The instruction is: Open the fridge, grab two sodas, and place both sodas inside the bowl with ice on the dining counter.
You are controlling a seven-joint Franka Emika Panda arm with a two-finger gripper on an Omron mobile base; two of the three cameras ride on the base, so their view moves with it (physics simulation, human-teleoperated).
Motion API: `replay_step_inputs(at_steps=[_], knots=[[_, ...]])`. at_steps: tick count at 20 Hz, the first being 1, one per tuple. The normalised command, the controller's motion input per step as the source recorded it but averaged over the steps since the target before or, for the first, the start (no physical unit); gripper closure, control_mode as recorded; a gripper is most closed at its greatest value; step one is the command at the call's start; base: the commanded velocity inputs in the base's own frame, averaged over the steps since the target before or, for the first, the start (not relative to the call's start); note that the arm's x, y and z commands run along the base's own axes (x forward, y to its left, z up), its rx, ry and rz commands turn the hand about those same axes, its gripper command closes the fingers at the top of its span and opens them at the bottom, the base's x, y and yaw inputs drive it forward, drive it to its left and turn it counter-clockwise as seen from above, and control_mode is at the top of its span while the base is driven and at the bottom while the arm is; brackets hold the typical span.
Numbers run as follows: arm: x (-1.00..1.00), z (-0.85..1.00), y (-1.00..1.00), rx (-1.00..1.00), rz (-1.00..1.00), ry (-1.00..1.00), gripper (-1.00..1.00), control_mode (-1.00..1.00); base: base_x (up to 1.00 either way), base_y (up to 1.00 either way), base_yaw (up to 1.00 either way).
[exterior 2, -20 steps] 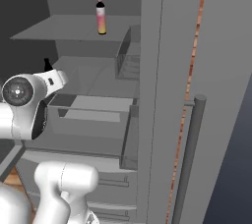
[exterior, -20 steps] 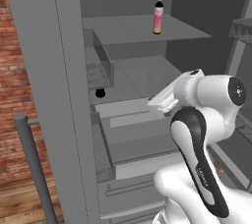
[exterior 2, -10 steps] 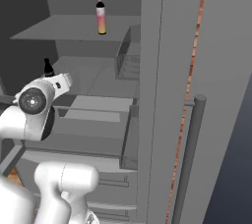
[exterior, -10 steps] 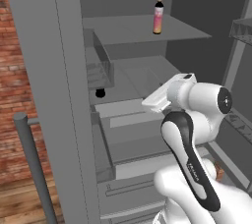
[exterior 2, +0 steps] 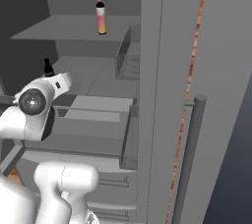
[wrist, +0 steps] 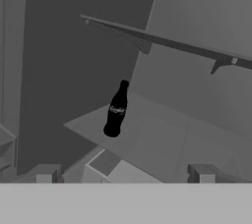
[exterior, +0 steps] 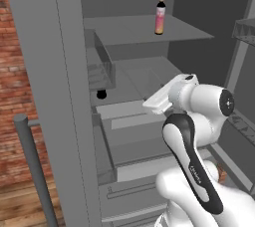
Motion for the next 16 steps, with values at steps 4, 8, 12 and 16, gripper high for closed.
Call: replay_step_inputs(at_steps=[4,8,12,16], knots=[[0.07,-0.11,0.16,0.0,0.0,-0.06,-1.0,-1.0,0.0,0.0,0.0],[0.14,-0.04,0.18,0.01,0.0,-0.05,-1.0,-1.0,0.0,0.0,0.0],[0.27,0.0,0.16,0.04,0.0,-0.02,-1.0,-1.0,0.0,0.0,0.0],[0.26,-0.14,0.18,0.07,0.0,-0.05,-1.0,-1.0,0.0,0.0,0.0]])
